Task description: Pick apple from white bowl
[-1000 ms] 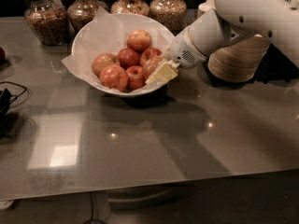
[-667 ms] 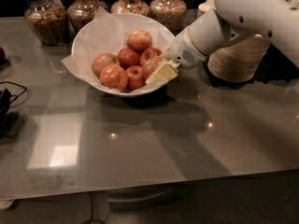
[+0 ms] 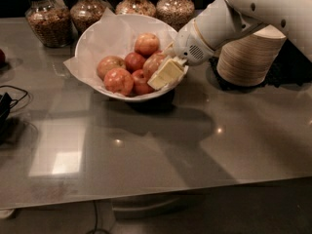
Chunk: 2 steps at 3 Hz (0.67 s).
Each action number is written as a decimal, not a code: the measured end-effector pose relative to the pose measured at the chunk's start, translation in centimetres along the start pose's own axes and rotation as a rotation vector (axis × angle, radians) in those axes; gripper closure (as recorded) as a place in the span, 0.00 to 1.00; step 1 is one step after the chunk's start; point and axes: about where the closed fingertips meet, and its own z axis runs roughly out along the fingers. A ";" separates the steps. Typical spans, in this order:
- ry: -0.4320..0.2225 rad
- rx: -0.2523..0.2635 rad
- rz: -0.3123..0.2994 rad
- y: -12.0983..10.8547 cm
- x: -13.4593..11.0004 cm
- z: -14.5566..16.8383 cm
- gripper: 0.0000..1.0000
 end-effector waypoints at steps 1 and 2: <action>-0.047 -0.028 -0.064 0.4 -3.0 -0.3 1.00; -0.101 -0.053 -0.096 0.2 -5.2 -0.5 1.00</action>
Offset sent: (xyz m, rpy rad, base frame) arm 0.0085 0.0464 0.0617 0.1513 -0.0659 0.1553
